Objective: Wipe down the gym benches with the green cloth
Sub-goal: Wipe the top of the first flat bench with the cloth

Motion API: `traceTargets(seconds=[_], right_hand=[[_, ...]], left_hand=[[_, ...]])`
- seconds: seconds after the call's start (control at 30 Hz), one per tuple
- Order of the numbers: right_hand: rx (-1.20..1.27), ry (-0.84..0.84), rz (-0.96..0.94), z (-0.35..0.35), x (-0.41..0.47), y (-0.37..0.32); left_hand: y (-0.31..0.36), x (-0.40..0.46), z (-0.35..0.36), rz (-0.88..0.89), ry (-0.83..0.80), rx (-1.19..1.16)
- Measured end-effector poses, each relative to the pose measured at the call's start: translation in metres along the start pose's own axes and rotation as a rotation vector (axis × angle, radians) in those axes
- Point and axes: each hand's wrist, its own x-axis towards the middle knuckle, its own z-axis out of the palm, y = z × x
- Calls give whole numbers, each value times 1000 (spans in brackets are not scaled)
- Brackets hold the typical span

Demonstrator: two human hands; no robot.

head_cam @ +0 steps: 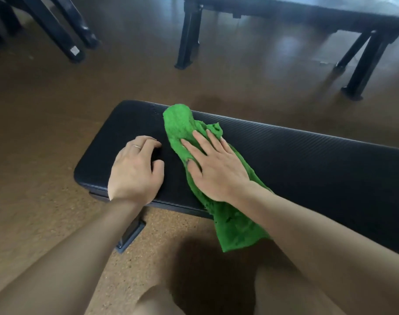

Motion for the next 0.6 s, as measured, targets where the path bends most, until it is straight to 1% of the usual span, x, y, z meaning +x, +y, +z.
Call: traceTargets(seconds=[0.17, 0.27, 0.33, 0.5, 0.6], right_hand=[[3, 18, 80, -5, 87, 6], [-1, 18, 107, -3, 107, 3], [6, 18, 79, -2, 95, -1], [55, 46, -91, 8, 24, -22], [75, 4, -135, 7, 24, -22]], left_hand=[[-2, 3, -1, -10, -1, -19], [-3, 3, -1, -20, 6, -3], [-1, 2, -1, -32, 4, 10], [6, 1, -3, -36, -14, 42], [7, 2, -4, -59, -19, 58]])
